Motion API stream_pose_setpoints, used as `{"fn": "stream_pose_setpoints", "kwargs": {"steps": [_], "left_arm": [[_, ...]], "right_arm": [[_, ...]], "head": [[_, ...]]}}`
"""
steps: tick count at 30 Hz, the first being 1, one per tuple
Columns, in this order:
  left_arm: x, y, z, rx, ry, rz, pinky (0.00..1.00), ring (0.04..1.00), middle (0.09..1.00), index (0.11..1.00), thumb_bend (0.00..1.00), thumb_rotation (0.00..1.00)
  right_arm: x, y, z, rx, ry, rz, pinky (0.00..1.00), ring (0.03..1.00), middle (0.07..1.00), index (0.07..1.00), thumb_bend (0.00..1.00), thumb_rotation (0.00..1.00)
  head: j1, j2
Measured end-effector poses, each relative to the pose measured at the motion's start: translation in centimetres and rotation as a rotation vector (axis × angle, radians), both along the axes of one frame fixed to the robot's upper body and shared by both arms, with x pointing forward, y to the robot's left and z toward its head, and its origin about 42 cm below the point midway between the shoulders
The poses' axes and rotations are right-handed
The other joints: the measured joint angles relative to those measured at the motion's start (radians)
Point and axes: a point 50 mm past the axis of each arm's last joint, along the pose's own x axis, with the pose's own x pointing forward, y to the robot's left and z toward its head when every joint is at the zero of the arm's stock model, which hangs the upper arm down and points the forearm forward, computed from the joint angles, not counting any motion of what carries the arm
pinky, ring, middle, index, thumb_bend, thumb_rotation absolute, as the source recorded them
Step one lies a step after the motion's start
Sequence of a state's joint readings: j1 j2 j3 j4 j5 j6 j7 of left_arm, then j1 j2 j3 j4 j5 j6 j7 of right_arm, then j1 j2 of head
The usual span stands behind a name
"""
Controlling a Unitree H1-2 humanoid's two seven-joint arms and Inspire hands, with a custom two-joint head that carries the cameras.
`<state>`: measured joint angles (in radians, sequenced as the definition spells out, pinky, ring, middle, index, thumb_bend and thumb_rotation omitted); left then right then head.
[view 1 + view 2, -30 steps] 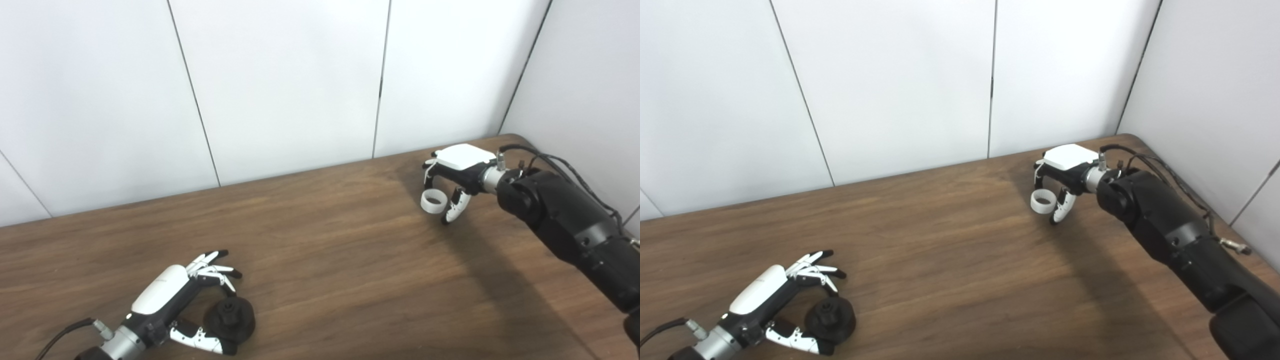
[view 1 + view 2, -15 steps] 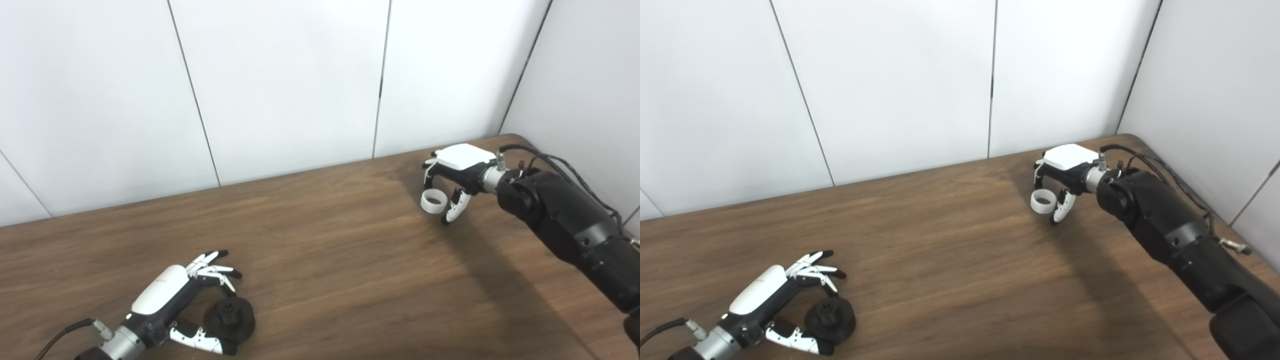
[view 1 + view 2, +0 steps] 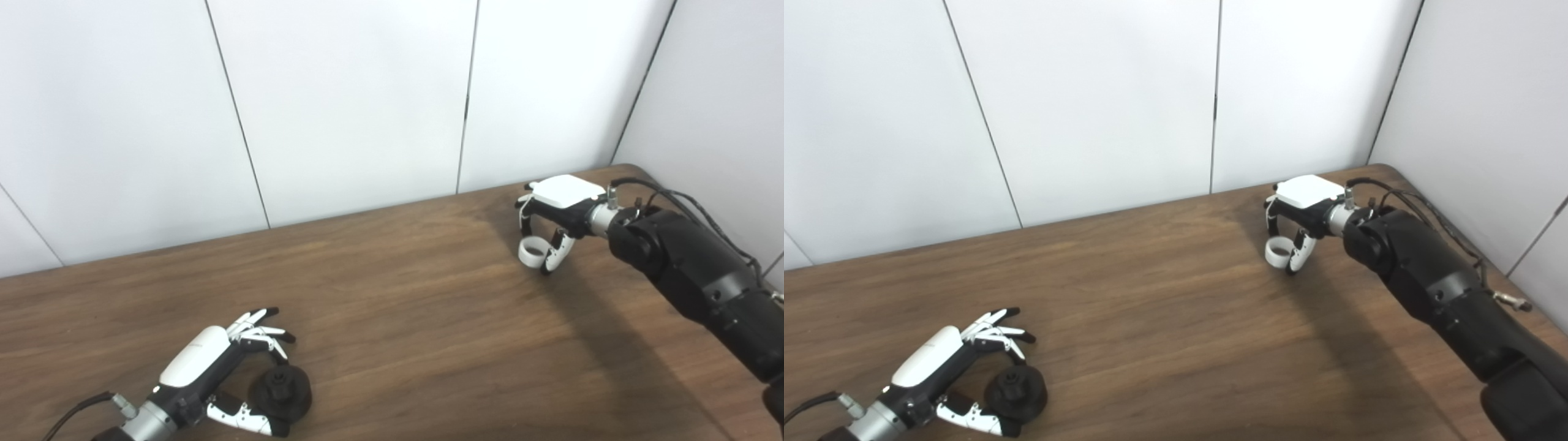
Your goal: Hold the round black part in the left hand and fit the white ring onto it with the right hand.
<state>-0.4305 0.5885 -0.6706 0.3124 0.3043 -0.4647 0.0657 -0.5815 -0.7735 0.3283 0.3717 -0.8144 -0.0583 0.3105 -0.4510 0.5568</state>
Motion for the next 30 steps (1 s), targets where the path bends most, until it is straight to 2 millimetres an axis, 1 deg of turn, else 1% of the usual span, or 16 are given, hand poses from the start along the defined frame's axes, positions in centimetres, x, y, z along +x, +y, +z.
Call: {"fn": "stream_pose_setpoints", "kwargs": {"steps": [5, 11, 21, 30], "left_arm": [[-0.1, 0.3, 0.0, 0.0, 0.004, 0.007, 1.0, 0.98, 0.784, 0.482, 0.52, 0.06], [-0.1, 0.7, 0.1, -0.006, 0.017, 0.016, 1.0, 0.977, 0.783, 0.482, 0.52, 0.06], [0.0, 0.7, 0.1, -0.006, 0.016, 0.023, 1.0, 0.978, 0.784, 0.482, 0.52, 0.06], [0.3, 0.1, -0.1, -0.017, 0.021, 0.026, 1.0, 0.983, 0.79, 0.482, 0.52, 0.06]], "right_arm": [[0.0, 0.0, -0.2, 0.0, -0.018, 0.014, 1.0, 0.989, 0.792, 0.482, 0.53, 0.14], [0.0, 0.0, -0.2, -0.002, -0.019, 0.015, 1.0, 1.0, 0.8, 0.483, 0.53, 0.14], [-0.1, 0.1, -0.1, -0.014, -0.029, 0.037, 1.0, 1.0, 0.809, 0.483, 0.53, 0.14], [-1.1, 1.8, 0.5, -0.022, -0.066, 0.116, 1.0, 1.0, 0.824, 0.483, 0.53, 0.14]], "head": [[-0.002, 0.003], [0.002, 0.005], [0.014, 0.012], [0.012, 0.009]]}}
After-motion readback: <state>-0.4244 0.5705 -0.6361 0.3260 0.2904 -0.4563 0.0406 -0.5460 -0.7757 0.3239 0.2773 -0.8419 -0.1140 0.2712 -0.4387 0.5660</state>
